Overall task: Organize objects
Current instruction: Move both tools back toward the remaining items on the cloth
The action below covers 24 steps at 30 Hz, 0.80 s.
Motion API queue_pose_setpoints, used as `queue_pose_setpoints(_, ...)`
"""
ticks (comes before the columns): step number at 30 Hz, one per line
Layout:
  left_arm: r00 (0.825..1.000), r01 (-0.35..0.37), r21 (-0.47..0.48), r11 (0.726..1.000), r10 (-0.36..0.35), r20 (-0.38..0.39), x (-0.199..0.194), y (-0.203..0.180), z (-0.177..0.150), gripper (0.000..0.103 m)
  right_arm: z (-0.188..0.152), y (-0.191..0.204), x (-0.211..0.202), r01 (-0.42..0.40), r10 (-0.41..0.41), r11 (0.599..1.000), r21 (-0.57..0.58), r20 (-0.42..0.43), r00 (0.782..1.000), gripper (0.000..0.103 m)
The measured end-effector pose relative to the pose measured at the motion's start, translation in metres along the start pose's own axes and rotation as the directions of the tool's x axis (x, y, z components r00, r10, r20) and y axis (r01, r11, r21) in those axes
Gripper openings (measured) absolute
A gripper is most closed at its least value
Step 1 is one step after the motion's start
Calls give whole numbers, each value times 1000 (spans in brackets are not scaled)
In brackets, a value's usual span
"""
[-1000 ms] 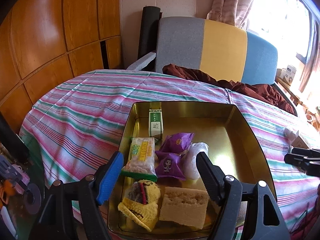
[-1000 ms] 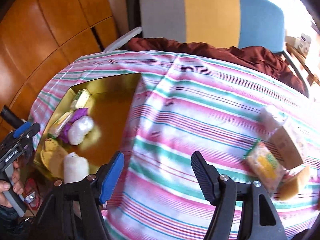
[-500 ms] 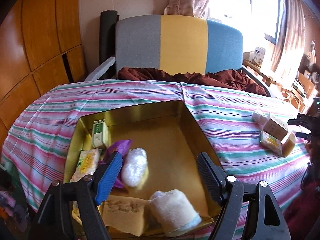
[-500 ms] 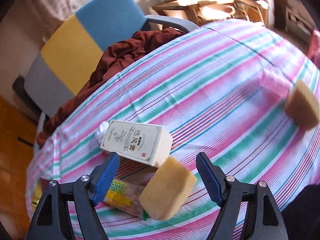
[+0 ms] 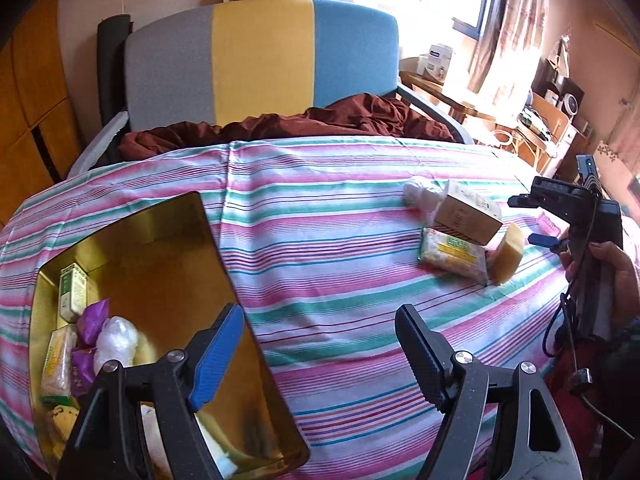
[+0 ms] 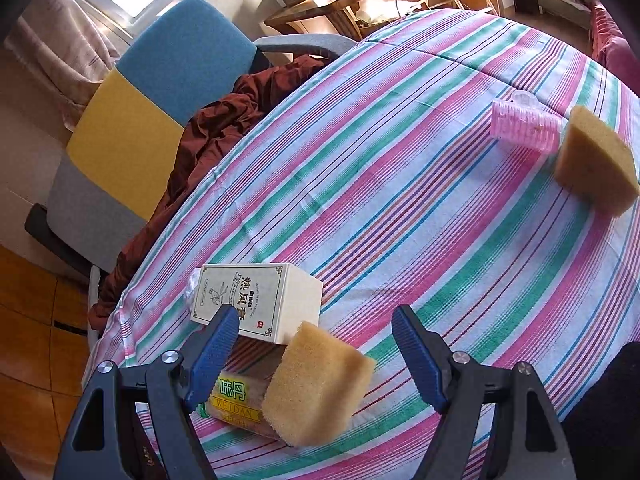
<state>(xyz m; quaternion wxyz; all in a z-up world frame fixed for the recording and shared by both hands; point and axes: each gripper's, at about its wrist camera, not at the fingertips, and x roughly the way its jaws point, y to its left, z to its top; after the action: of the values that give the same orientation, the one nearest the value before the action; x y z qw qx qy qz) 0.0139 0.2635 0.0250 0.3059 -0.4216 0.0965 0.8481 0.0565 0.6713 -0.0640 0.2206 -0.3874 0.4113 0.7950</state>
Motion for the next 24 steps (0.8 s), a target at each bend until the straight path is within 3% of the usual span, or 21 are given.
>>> queue_pose_setpoints(7,975,164,-63,985,-171,-141,45,-42,20,77,4,-6,-6,-25,24,999,36,32,999,80)
queue_pose_setpoints(9,961,193,-84,978,-206,-185,63,-58,27,76,5,-7,-6,-38,37,998,42,35,999,80)
queue_pose_setpoints(12,930,231,-171,958,-269,-250,92,-74,37,66,7,-10,-7,-57,55,997,56,37,998,80)
queue_pose_setpoints(17,892,222,-302,927,-318,-320,136,-93,47,60,9,-13,-8,-86,83,994,73,42,996,80)
queue_pose_setpoints(19,895,191,-317,929,-297,-331,147,-101,51,60,9,-13,-8,-99,96,992,74,41,995,80)
queue_pose_setpoints(22,883,163,-356,920,-297,-365,165,-109,54,60,9,-12,-9,-108,104,992,73,45,994,80)
queue_pose_setpoints(24,884,141,-378,915,-288,-368,173,-112,57,60,9,-12,-9,-114,111,990,77,44,993,80)
